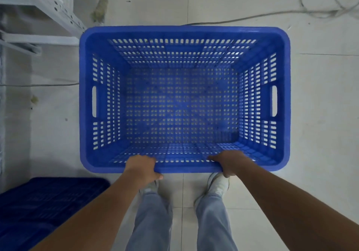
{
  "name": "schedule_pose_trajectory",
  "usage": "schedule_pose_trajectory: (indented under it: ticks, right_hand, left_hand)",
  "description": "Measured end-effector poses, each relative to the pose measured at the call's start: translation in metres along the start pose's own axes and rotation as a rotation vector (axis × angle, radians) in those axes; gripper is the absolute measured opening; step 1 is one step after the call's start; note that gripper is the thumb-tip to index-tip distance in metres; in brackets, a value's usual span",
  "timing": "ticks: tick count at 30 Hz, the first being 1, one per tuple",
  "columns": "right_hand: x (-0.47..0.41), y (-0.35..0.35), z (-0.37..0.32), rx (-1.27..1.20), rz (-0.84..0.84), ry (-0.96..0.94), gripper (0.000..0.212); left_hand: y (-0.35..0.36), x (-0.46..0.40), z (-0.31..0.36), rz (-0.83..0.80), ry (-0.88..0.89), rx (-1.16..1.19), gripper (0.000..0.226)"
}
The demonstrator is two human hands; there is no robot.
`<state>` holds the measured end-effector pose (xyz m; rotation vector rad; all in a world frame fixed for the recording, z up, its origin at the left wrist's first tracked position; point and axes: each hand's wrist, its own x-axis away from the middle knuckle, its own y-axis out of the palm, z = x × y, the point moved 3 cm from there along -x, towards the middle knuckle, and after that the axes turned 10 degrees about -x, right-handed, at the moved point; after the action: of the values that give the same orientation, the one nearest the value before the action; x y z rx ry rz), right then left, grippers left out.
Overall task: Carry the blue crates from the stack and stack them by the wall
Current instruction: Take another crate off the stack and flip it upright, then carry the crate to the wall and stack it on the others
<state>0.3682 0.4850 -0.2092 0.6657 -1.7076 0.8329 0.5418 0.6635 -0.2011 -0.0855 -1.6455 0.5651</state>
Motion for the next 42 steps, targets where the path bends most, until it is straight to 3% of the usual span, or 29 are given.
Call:
schedule_pose_trajectory:
  ticks: [11,15,18,22,24,29,34,37,42]
  right_hand:
    - [-0.003,0.008,0.004,0.081,-0.155,0.02,0.086]
    - [-0.003,0.009,0.011,-0.119,-0.226,0.061,0.08]
    - [0.0,-0.016,0.016,-0.365,-0.023,0.045,0.053]
    - [0.015,-0.072,0.05,-0.718,0.492,0.129,0.029]
    - [0.025,-0.09,0.076,-0.781,0.666,0.193,0.026]
    - [0.044,-0.094,0.128,-0.82,0.867,0.428,0.031]
    - [0.044,-0.078,0.147,-0.88,0.937,0.595,0.044]
    - [0.04,-0.078,0.146,-0.958,1.022,0.68,0.05]
    - [0.023,-0.077,0.144,-1.083,0.895,0.774,0.062]
  left_hand:
    - [0.01,0.0,0.018,-0.118,0.0,0.069,0.047]
    - [0.009,0.004,0.015,-0.206,-0.017,0.188,0.043]
    - [-0.008,0.005,-0.012,-0.089,-0.148,0.406,0.036]
    - [-0.032,0.009,-0.082,0.408,-0.44,0.618,0.029]
    - [-0.042,0.011,-0.115,0.52,-0.581,0.691,0.044]
    - [-0.036,0.011,-0.171,0.415,-0.81,0.898,0.071]
    - [-0.005,0.002,-0.174,0.203,-0.687,1.374,0.062]
    - [0.005,0.0,-0.173,0.267,-0.698,1.454,0.063]
    - [0.008,-0.004,-0.169,0.302,-0.701,1.606,0.05]
